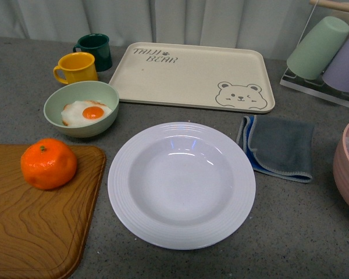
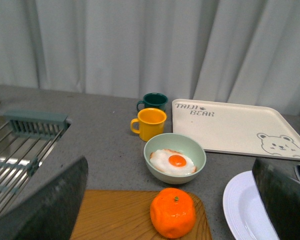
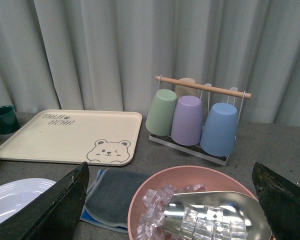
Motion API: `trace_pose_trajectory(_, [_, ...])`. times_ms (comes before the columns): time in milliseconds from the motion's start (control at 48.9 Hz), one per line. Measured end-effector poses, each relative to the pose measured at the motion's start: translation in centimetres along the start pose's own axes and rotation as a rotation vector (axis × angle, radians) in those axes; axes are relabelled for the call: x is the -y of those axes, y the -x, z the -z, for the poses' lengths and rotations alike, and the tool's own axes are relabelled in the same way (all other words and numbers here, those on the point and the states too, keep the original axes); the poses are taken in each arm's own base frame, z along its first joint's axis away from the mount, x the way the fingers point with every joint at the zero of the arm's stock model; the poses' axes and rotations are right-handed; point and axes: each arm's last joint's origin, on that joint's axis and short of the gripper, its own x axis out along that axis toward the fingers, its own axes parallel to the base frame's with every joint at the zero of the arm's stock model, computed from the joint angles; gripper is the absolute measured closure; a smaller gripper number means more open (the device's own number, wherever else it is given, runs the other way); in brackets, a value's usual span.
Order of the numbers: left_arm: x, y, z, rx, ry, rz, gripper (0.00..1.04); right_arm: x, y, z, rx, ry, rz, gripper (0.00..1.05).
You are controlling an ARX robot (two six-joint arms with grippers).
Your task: Place orange and plate with both arms
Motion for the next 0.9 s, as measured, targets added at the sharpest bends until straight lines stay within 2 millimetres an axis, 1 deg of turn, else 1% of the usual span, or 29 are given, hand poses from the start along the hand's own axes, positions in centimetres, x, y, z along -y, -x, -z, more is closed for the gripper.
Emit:
trace_pose_trajectory(20, [0.0, 0.0, 0.0, -0.053, 0.020, -0.012, 0.07, 0.0, 0.0, 0.0, 0.000, 0.000, 0.000, 0.09])
trace_pose_trajectory(41, [0.2, -0.1, 0.1, -0.154, 0.038, -0.018, 0.07, 0.0, 0.0, 0.0, 0.000, 0.000, 0.000, 0.09])
trace_pose_trajectory(61, [0.2, -0.3, 0.3, -0.213, 0.052, -0.022, 0.07, 0.0, 0.0, 0.0, 0.000, 0.000, 0.000, 0.09])
trace_pose_trajectory(123, [0.7, -1.0, 0.6, -0.308, 0.079, -0.004, 0.07, 0.0, 0.0, 0.0, 0.002, 0.000, 0.000, 0.09])
trace_pose_trajectory(184, [1.1, -1.8, 0.5, -0.343, 0.103, 0.029, 0.07, 0.0, 0.0, 0.0, 0.001, 0.000, 0.000, 0.09])
trace_pose_trajectory(286, [2.1, -3.9, 0.0, -0.392, 0.119, 0.080, 0.07, 0.0, 0.0, 0.0, 0.002, 0.000, 0.000, 0.09])
trace_pose_trajectory(388, [2.5, -6.2, 0.1, -0.430, 0.103, 0.027, 0.07, 0.0, 0.0, 0.0, 0.002, 0.000, 0.000, 0.09])
trace_pose_trajectory(429, [2.7, -7.0, 0.4, -0.454, 0.103, 0.024, 0.07, 0.0, 0.0, 0.0, 0.002, 0.000, 0.000, 0.09])
trace_pose_trajectory(552, [3.4, -9.7, 2.0, -0.578, 0.091, 0.006, 0.07, 0.0, 0.0, 0.0, 0.002, 0.000, 0.000, 0.09])
trace_pose_trajectory(613, [3.5, -10.3, 2.5, -0.616, 0.091, 0.002, 0.07, 0.0, 0.0, 0.0, 0.002, 0.000, 0.000, 0.09])
trace_pose_trajectory(695, [4.0, -12.0, 3.9, -0.702, 0.114, 0.018, 0.07, 0.0, 0.0, 0.0, 0.002, 0.000, 0.000, 0.09])
trace_pose_trajectory(756, [4.2, -12.9, 4.4, -0.731, 0.120, 0.025, 0.07, 0.0, 0.0, 0.0, 0.002, 0.000, 0.000, 0.09])
trace_pose_trajectory(899, [4.4, -15.1, 4.8, -0.740, 0.120, 0.022, 0.07, 0.0, 0.0, 0.0, 0.002, 0.000, 0.000, 0.09])
